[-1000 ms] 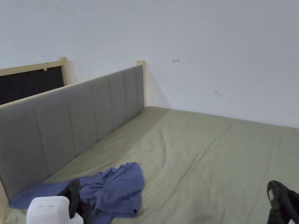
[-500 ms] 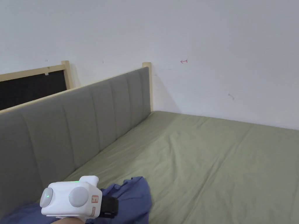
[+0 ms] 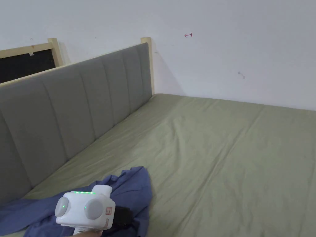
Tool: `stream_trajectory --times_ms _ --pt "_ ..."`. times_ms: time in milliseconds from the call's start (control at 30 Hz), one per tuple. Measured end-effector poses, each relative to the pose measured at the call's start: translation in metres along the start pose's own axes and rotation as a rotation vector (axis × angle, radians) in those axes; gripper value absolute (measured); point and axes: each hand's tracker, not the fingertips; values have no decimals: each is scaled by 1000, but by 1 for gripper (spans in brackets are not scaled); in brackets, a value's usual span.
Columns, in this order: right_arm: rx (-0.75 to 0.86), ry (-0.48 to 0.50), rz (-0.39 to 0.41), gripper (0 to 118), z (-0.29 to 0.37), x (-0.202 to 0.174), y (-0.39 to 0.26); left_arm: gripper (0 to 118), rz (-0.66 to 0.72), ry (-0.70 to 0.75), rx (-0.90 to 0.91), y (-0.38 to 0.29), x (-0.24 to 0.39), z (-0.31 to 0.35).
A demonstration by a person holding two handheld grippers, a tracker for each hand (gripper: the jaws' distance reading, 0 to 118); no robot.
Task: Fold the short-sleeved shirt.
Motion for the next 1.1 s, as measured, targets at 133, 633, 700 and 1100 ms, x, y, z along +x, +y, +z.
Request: stream_trajectory --times_ms 133,633,700,1100 --pt "1 15 -12 0 3 4 1 74 -46 52 64 -8 5 19" --pt "116 -37 -129 0 77 50 12 10 -145 -196 522 75 63 270" --pt "131 -40 -160 0 88 59 13 10 -213 -297 614 85 106 320" --pt "231 -149 -261 0 148 118 9 10 -510 -789 605 71 368 412"
